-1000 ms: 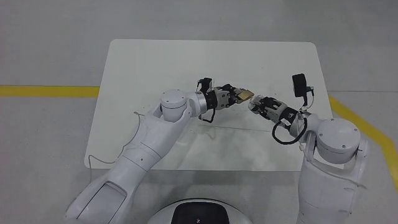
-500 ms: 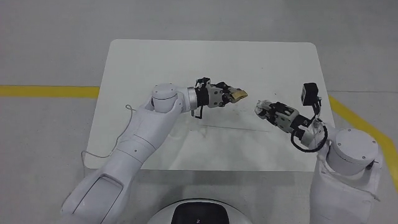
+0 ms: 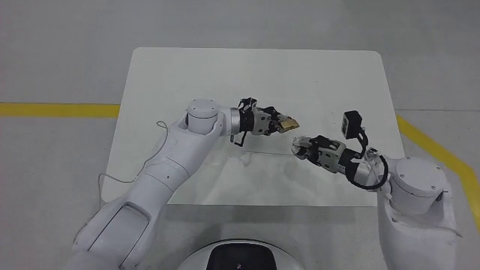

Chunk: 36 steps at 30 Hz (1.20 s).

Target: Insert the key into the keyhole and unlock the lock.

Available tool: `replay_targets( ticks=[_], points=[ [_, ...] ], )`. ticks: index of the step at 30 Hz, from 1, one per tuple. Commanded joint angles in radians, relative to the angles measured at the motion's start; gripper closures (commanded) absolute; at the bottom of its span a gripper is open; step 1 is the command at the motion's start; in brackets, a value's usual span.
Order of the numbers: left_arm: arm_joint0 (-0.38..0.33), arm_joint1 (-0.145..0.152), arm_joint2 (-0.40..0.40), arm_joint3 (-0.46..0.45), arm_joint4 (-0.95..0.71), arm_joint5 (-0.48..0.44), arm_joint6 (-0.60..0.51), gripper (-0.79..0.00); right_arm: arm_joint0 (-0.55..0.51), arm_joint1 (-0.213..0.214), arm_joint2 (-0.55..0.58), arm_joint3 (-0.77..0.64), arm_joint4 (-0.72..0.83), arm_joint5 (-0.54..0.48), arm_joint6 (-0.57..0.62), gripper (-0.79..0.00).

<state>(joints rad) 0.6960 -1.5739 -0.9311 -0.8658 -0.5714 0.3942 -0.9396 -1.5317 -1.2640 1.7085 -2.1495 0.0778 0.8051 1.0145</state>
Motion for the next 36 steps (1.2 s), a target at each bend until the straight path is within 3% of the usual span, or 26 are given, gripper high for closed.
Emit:
replay_targets(
  ticks=[1, 6, 13, 36],
  points=[
    [0.004, 0.0, 0.001, -0.003, -0.002, -0.011, -0.001, 0.0, 0.007, 0.025, -0.009, 0.0, 0.04, 0.03, -0.029, 0.0],
    [0.014, 0.002, 0.002, -0.022, 0.007, -0.031, 0.014, 0.0, 0.045, 0.09, -0.029, 0.0, 0.112, 0.125, -0.125, 0.0],
    [0.031, 0.004, 0.004, -0.059, 0.017, -0.027, 0.064, 0.0, 0.08, 0.137, -0.066, -0.002, 0.138, 0.202, -0.201, 0.0],
    [0.039, 0.004, 0.009, -0.101, -0.021, 0.03, 0.084, 0.0, 0.121, 0.178, -0.135, 0.03, 0.183, 0.193, -0.267, 0.0]
  ],
)
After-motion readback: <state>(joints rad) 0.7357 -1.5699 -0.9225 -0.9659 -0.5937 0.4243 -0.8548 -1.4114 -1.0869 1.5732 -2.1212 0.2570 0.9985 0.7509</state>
